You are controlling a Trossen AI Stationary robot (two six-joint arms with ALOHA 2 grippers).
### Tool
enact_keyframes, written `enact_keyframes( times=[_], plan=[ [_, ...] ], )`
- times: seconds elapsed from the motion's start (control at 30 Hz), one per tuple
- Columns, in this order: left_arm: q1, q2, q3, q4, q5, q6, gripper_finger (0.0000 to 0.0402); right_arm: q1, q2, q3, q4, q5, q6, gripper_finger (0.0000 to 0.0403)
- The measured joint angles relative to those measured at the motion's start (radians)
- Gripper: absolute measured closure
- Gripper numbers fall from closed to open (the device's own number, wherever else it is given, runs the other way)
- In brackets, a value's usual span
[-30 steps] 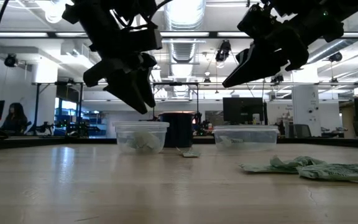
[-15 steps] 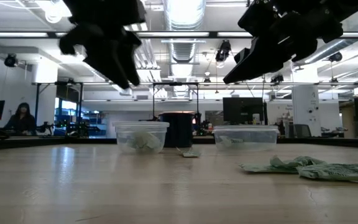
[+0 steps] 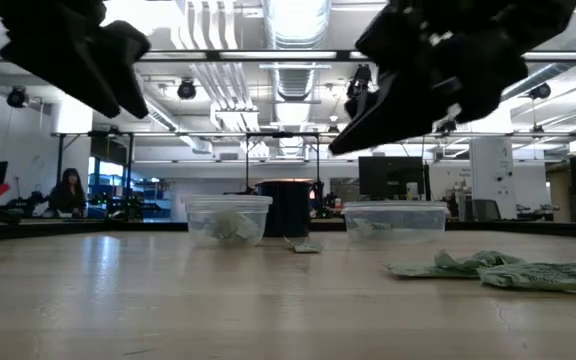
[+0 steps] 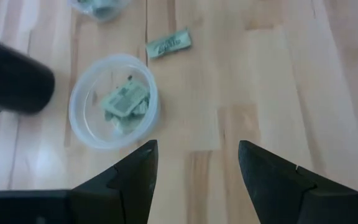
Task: Pick and place Stevia / Truvia into bins
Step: Put the green stevia packet into the right transparent container
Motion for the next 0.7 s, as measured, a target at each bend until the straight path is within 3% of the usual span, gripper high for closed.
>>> enact_keyframes(
  times=[0.13, 0.33, 0.5, 0.7],
  plan=[
    [-0.072, 0.0, -0.026, 0.008, -0.07, -0.098, 0.0194, -0.003, 0.082, 0.096, -0.063, 0.002, 0.07, 0.0311],
    [-0.144, 0.0, -0.072, 0.006, -0.132, -0.186, 0.0194, -0.006, 0.15, 0.321, -0.412, 0.011, 0.238, 0.0257],
    [-0.18, -0.007, -0.108, 0.006, -0.166, -0.222, 0.0194, -0.005, 0.219, 0.562, -0.776, 0.127, 0.444, 0.0221],
    [-0.204, -0.013, -0.142, 0.007, -0.182, -0.284, 0.0194, -0.005, 0.327, 0.757, -0.931, 0.166, 0.598, 0.0207]
  ],
)
